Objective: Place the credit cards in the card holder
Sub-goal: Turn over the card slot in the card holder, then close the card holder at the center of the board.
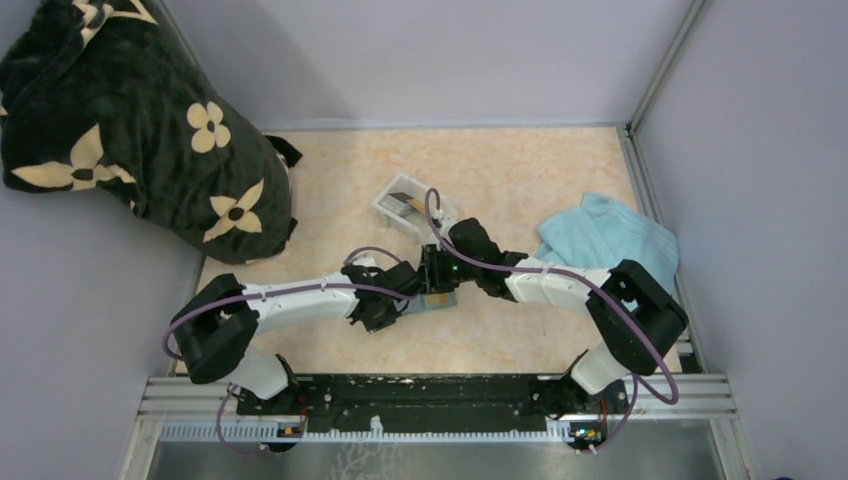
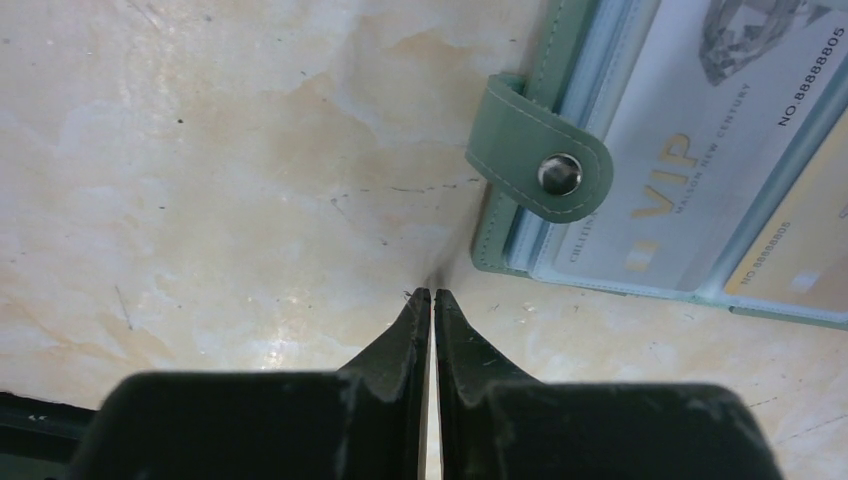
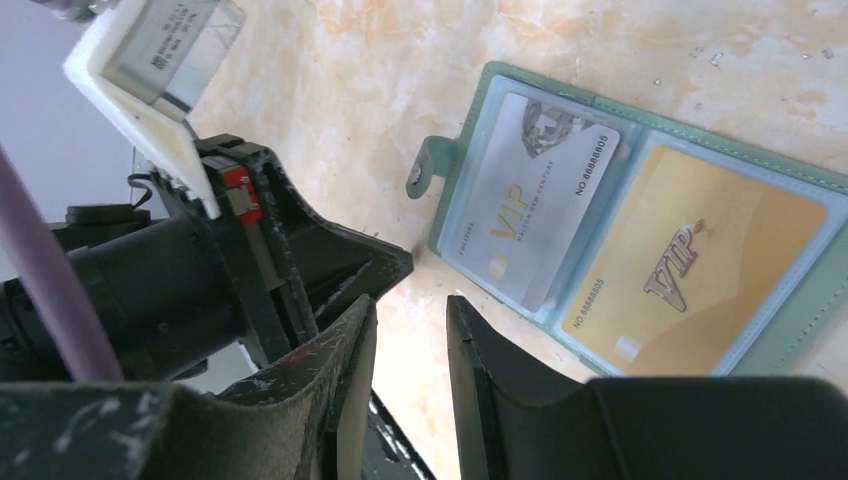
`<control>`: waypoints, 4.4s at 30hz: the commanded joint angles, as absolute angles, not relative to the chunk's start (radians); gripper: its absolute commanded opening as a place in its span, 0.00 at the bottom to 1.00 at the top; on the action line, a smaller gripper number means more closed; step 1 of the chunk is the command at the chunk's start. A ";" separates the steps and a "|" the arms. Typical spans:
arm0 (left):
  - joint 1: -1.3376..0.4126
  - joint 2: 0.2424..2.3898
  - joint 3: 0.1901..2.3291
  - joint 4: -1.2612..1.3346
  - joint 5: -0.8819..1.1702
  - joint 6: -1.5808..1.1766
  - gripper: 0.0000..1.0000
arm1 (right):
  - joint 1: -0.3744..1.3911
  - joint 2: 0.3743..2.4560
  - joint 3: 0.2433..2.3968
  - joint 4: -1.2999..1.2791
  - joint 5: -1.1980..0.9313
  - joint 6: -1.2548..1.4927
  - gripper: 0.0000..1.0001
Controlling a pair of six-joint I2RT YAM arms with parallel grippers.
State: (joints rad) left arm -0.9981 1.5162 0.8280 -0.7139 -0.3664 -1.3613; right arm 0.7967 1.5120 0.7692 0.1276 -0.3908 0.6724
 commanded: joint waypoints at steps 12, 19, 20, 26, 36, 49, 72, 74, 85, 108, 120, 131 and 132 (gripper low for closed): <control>-0.961 1.439 0.826 -0.804 -0.506 -1.389 0.12 | 0.679 1.446 0.817 -0.074 -0.230 0.543 0.54; -0.911 1.445 0.821 -0.733 -0.480 -1.317 0.19 | 0.633 1.498 0.804 -0.080 -0.240 0.482 0.63; -0.907 1.445 0.823 -0.731 -0.478 -1.313 0.24 | 0.629 1.505 0.801 -0.071 -0.246 0.480 0.68; -0.897 1.437 0.821 -0.684 -0.467 -1.244 0.38 | 0.613 1.545 0.783 -0.025 -0.278 0.483 0.71; -0.899 1.435 0.800 -0.556 -0.376 -1.105 0.42 | 0.609 1.597 0.767 0.023 -0.304 0.496 0.72; -0.913 1.523 0.855 -0.599 -0.358 -1.088 0.46 | 0.609 1.638 0.783 0.048 -0.334 0.501 0.72; -0.944 1.704 1.059 -0.904 -0.562 -1.137 0.49 | 0.607 1.709 0.811 0.069 -0.367 0.504 0.73; -0.946 1.686 1.053 -0.911 -0.555 -1.147 0.49 | 0.607 1.713 0.812 0.070 -0.371 0.504 0.73; -0.943 1.646 1.022 -0.878 -0.578 -1.137 0.49 | 0.607 1.729 0.816 0.083 -0.385 0.513 0.73; -0.899 1.668 1.008 -0.862 -0.607 -1.175 0.07 | 0.607 1.725 0.824 0.063 -0.394 0.507 0.74; -0.899 1.600 0.961 -0.847 -0.606 -1.191 0.00 | 0.607 1.713 0.795 0.073 -0.404 0.517 0.74; -0.898 1.595 0.916 -0.837 -0.571 -1.183 0.00 | 0.607 1.731 0.740 0.111 -0.406 0.530 0.74; -0.897 1.601 0.914 -0.841 -0.567 -1.183 0.00 | 0.607 1.734 0.734 0.116 -0.408 0.533 0.74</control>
State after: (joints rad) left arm -0.9012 1.6112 0.9276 -0.8227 -0.5713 -1.1553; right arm 0.6075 1.6913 0.7868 0.1555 -0.4175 0.5316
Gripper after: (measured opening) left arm 0.027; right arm 0.734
